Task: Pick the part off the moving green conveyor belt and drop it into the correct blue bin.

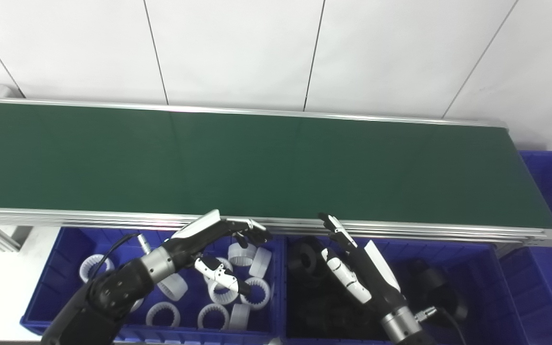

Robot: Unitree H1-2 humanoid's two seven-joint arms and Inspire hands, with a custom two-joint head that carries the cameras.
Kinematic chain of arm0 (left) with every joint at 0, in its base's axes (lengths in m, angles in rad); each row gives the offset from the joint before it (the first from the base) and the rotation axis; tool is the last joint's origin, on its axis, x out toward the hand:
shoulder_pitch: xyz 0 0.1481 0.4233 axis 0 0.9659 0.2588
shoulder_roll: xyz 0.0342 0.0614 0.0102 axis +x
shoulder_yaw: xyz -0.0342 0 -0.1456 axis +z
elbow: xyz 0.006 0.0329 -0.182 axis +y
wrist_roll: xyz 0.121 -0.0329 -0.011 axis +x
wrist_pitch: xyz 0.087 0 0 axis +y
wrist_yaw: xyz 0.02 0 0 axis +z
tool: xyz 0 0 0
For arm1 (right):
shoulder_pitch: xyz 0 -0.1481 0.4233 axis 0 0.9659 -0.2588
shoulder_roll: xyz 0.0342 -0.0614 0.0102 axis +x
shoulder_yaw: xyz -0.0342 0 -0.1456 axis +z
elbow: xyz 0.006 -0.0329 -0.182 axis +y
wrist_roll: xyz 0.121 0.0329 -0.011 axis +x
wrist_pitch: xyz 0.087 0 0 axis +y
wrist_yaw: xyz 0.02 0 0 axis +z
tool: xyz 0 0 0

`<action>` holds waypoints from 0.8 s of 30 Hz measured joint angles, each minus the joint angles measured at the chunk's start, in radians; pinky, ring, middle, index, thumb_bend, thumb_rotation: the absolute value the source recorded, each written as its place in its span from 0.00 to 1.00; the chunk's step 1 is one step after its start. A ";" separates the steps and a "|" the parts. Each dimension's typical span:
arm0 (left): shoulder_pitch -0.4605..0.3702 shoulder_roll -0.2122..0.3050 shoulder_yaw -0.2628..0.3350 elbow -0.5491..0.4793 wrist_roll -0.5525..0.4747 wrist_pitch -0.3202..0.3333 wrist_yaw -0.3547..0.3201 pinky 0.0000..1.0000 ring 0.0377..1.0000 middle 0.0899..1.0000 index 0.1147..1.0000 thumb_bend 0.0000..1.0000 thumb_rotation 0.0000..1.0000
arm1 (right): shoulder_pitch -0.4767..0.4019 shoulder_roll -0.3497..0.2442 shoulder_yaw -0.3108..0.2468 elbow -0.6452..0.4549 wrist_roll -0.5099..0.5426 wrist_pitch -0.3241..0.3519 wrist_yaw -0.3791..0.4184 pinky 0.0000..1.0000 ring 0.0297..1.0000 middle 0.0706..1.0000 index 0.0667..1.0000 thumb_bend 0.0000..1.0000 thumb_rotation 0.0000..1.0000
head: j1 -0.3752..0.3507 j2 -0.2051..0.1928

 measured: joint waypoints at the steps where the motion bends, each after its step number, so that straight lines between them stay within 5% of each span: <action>1: 0.013 -0.010 0.008 -0.005 -0.014 -0.003 0.002 0.69 0.77 0.80 0.79 0.56 0.51 | 0.000 0.000 0.003 0.000 -0.001 0.000 0.000 0.94 0.97 0.99 0.97 0.42 1.00 | -0.006 0.002; 7: 0.082 -0.024 0.057 -0.059 -0.076 -0.004 0.017 0.85 0.91 0.93 0.90 0.51 0.64 | 0.003 0.002 0.014 0.000 -0.021 0.000 -0.004 0.90 0.94 0.96 0.95 0.42 1.00 | -0.026 0.008; 24: 0.177 -0.021 0.068 -0.140 -0.134 0.016 -0.014 0.93 0.97 0.99 0.97 0.49 0.82 | 0.040 0.011 0.023 -0.007 -0.027 -0.004 -0.016 0.94 0.97 1.00 0.97 0.38 1.00 | -0.037 0.009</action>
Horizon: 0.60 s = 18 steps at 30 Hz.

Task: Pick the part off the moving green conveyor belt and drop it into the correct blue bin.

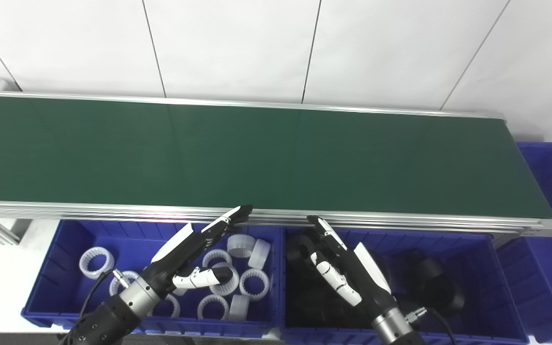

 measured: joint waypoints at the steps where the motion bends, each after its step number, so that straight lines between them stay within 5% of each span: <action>1: -0.001 0.000 0.001 0.000 0.000 0.000 -0.005 0.93 0.97 0.99 0.97 0.48 0.82 | 0.000 0.000 0.000 0.000 0.000 0.000 -0.004 0.94 0.97 1.00 0.97 0.38 1.00 | 0.000 0.000; 5: -0.007 0.003 0.004 0.000 -0.001 0.001 -0.011 0.93 0.97 0.99 0.98 0.40 0.79 | -0.002 -0.001 0.000 0.000 0.000 0.000 -0.005 0.93 0.97 0.99 0.97 0.38 1.00 | 0.005 0.000; 18: -0.005 0.004 0.003 -0.001 -0.021 0.036 -0.042 0.96 0.99 1.00 0.99 0.36 0.76 | -0.005 -0.002 0.000 -0.002 0.006 0.000 -0.005 0.94 0.98 1.00 0.98 0.36 1.00 | 0.000 -0.002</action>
